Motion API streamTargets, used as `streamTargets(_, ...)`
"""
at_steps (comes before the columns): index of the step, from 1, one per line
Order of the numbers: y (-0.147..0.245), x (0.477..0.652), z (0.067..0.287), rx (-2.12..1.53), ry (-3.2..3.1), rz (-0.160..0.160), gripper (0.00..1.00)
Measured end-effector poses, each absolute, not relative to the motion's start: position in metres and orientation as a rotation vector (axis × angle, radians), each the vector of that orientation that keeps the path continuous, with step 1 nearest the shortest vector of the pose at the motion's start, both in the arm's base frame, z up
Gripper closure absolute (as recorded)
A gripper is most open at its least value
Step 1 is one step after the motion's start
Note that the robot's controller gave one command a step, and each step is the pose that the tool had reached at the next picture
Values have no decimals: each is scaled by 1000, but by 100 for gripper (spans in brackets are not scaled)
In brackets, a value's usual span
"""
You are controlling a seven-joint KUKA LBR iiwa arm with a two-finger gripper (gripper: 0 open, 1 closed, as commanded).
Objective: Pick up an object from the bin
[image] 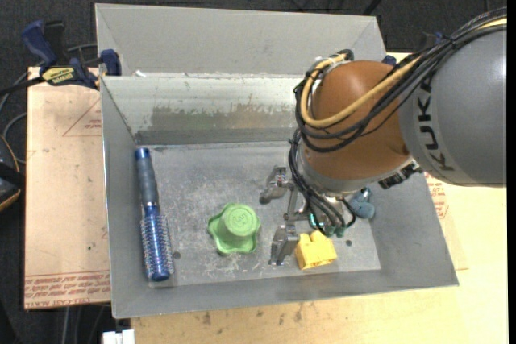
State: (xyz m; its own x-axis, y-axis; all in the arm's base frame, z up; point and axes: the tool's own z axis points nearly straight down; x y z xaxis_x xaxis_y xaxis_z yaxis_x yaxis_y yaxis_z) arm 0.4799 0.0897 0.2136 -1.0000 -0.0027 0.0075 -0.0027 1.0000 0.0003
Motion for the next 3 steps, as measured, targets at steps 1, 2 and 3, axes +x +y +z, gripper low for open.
streamTargets(1, 107, 502, 131, 31, -3146, -3, 0)
streamTargets(2, 112, 498, 100, -40, -3138, -1, 0)
streamTargets(3, 114, 499, 80, -46, -3175, -12, 0)
